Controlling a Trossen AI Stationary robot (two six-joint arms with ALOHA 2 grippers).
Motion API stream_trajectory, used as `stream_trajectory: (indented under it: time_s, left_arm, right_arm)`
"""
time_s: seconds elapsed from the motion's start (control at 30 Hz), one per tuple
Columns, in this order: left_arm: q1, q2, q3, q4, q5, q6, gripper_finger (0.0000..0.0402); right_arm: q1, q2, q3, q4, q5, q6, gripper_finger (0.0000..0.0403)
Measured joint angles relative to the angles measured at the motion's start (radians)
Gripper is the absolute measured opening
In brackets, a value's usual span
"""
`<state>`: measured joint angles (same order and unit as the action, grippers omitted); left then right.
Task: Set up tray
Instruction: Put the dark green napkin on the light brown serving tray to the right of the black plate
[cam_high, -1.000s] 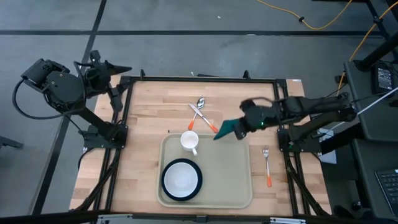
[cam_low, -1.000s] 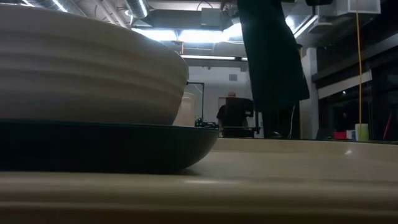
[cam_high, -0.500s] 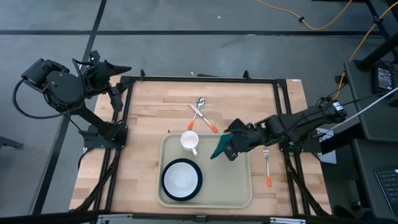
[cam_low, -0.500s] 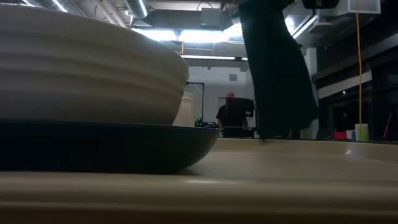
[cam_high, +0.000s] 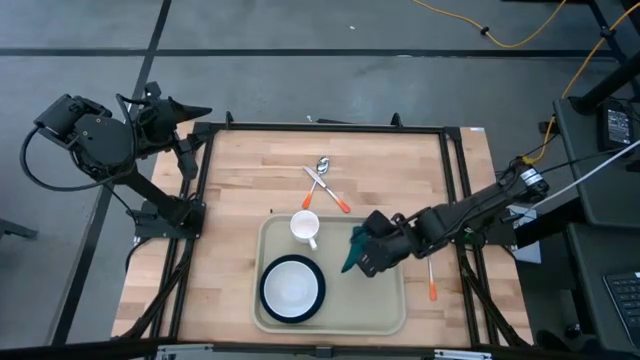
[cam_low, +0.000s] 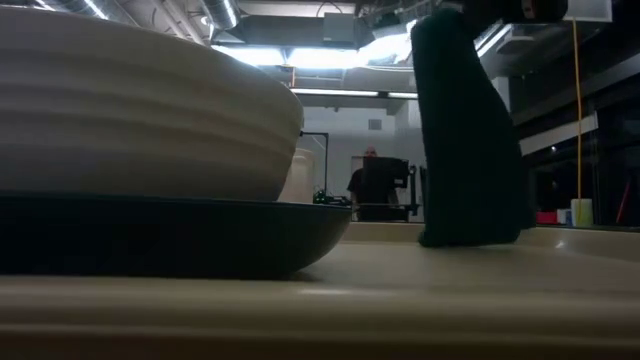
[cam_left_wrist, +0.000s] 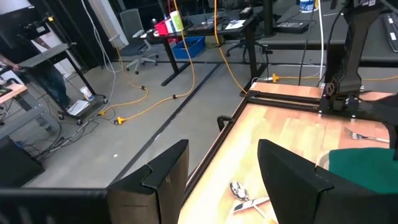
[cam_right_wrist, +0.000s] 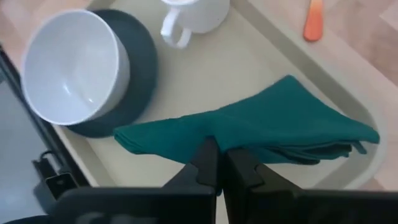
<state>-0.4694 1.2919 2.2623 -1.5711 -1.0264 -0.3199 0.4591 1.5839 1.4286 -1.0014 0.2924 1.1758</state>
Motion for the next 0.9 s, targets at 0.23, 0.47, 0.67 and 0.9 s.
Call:
stream_trajectory:
  time_s: [0.23,0.47,0.67,0.9]
  left_arm:
    - [0.0,0.0,0.0,0.0,0.0,0.0,0.0187]
    - [0.0,0.0,0.0,0.0,-0.001,-0.003,0.0187]
    - [0.0,0.0,0.0,0.0,-0.002,-0.012,0.0187]
    - [0.0,0.0,0.0,0.024,-0.003,-0.011,0.0187]
  right_arm:
    - [0.045,0.021,-0.071,0.054,-0.03,0.062,0.0007]
    - [0.109,0.021,-0.124,0.085,-0.039,0.15,0.0007]
    - [0.17,0.021,-0.194,0.144,-0.062,0.24,0.0007]
    - [0.211,0.021,-0.28,0.265,-0.081,0.317,0.0007]
